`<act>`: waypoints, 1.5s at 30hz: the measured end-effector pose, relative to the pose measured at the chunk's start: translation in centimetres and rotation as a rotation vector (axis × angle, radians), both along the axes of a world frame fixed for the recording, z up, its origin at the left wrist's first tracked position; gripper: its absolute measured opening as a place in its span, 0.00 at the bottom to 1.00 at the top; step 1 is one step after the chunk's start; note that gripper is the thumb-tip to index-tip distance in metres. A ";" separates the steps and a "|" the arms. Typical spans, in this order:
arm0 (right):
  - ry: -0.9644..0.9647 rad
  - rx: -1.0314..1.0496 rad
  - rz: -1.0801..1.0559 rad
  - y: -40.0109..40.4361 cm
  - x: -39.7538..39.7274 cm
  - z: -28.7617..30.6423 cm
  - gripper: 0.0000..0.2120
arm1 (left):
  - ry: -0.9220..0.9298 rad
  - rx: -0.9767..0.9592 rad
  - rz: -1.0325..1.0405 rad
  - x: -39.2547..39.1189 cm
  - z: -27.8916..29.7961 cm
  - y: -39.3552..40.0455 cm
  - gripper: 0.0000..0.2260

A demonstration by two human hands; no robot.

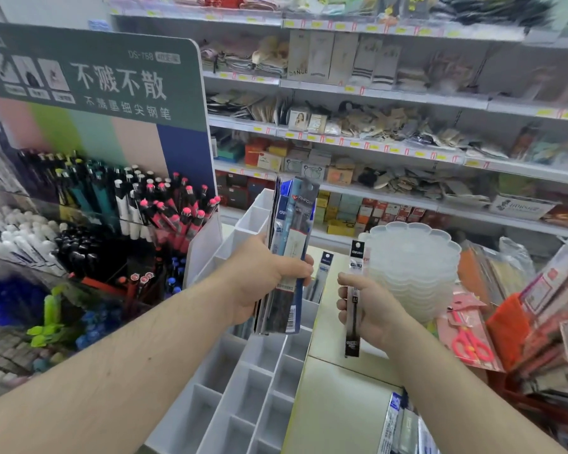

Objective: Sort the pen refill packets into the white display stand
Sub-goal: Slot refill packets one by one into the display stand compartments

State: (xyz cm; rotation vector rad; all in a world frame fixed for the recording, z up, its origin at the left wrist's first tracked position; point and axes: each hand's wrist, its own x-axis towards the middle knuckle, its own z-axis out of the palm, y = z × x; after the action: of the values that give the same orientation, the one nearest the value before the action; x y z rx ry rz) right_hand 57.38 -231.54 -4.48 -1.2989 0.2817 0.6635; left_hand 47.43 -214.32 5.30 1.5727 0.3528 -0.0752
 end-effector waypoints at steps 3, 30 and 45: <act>-0.035 -0.128 -0.083 0.5 1.8 -1.7 0.06 | -0.001 0.017 0.005 0.0 0.0 0.1 0.13; -0.382 -0.583 0.004 4.0 2.7 -5.9 0.10 | 0.009 0.095 0.019 -0.3 -0.1 -0.1 0.15; 0.142 0.476 -0.134 1.1 -6.5 7.3 0.09 | 0.057 0.192 -0.140 -0.4 -0.7 -0.5 0.10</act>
State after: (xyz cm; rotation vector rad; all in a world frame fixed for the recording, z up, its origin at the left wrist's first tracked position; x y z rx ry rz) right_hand 50.84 -230.40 2.79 -0.7736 0.3020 0.6609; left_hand 47.01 -214.79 4.62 1.7873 0.3009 -0.1996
